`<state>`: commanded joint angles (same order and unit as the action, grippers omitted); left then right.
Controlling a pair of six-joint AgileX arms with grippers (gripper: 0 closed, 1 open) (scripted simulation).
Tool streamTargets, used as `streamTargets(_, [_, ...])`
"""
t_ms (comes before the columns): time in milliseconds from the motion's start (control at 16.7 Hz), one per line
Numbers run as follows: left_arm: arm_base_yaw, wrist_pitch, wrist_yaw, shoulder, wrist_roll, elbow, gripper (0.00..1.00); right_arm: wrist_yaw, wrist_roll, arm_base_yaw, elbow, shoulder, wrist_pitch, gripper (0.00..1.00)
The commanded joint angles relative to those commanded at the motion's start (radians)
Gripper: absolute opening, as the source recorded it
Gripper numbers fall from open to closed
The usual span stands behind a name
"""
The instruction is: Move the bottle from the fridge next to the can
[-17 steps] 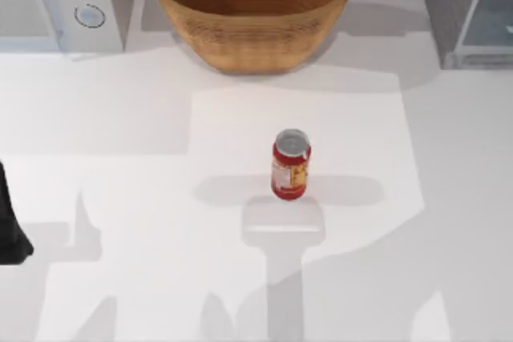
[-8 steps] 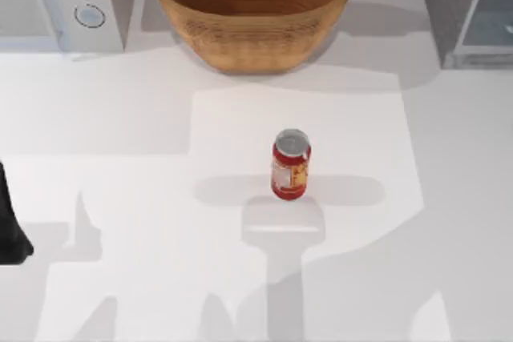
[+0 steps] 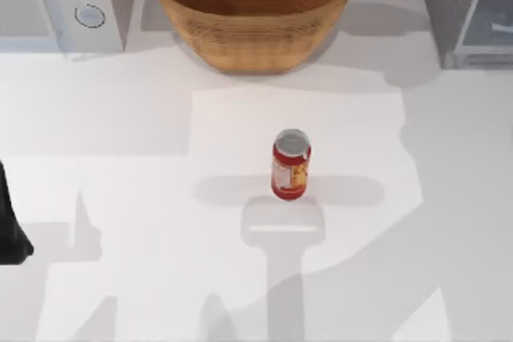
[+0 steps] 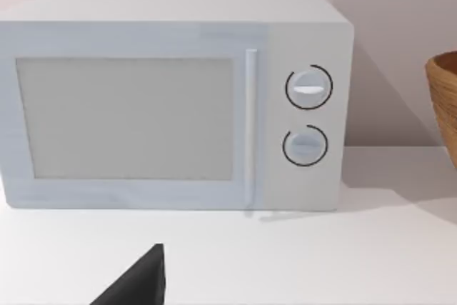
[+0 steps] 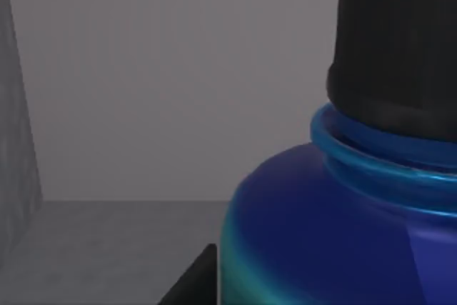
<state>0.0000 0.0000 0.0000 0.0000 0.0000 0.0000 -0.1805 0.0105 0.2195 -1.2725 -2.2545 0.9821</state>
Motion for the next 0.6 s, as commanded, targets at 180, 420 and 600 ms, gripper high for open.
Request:
streamTargets(180, [0.000, 0.000, 0.000, 0.000, 0.000, 0.000, 1.00, -0.001, 0.001, 0.000, -0.011, 0.050, -0.059, 0.00])
streamTargets(420, [0.000, 0.000, 0.000, 0.000, 0.000, 0.000, 1.00, -0.001, 0.002, 0.000, -0.009, 0.049, -0.061, 0.00])
streamTargets(600, [0.000, 0.000, 0.000, 0.000, 0.000, 0.000, 1.00, -0.006, 0.002, 0.008, 0.029, 0.079, -0.043, 0.00])
